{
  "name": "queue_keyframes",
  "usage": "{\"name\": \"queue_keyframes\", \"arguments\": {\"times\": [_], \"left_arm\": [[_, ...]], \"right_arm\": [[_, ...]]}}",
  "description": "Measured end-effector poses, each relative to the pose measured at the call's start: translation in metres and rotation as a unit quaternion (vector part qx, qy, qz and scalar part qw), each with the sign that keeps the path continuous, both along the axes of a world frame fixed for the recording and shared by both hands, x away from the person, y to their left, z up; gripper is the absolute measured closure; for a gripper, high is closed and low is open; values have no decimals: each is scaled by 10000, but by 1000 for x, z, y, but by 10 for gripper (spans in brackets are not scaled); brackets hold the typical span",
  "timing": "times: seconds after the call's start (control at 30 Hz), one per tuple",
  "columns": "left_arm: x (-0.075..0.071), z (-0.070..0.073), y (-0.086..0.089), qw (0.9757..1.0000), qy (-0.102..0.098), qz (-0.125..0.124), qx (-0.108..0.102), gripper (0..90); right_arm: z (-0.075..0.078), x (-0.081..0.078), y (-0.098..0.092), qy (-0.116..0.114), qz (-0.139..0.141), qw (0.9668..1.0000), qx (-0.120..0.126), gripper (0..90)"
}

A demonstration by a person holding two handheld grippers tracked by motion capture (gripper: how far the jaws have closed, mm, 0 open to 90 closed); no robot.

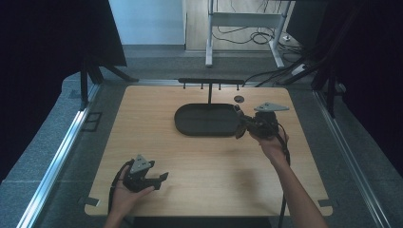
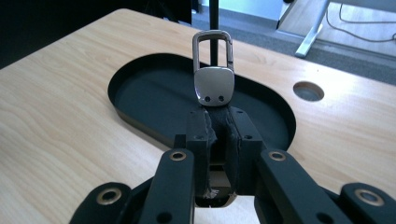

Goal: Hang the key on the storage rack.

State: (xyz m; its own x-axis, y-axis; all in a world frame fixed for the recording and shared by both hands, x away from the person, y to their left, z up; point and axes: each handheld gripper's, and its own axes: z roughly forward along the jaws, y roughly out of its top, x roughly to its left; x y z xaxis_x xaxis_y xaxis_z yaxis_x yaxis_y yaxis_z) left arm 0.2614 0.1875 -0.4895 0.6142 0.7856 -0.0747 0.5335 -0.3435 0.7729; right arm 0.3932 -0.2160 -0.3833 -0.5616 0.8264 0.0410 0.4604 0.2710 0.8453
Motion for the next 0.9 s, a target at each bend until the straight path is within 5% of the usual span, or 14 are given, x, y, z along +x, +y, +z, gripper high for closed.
{"name": "queue_keyframes", "arguments": {"times": [0.9], "left_arm": [[0, 1, 3, 10000, -9, 26, -39, 282]], "right_arm": [[6, 40, 9, -23, -295, 9995, 78, 808]]}}
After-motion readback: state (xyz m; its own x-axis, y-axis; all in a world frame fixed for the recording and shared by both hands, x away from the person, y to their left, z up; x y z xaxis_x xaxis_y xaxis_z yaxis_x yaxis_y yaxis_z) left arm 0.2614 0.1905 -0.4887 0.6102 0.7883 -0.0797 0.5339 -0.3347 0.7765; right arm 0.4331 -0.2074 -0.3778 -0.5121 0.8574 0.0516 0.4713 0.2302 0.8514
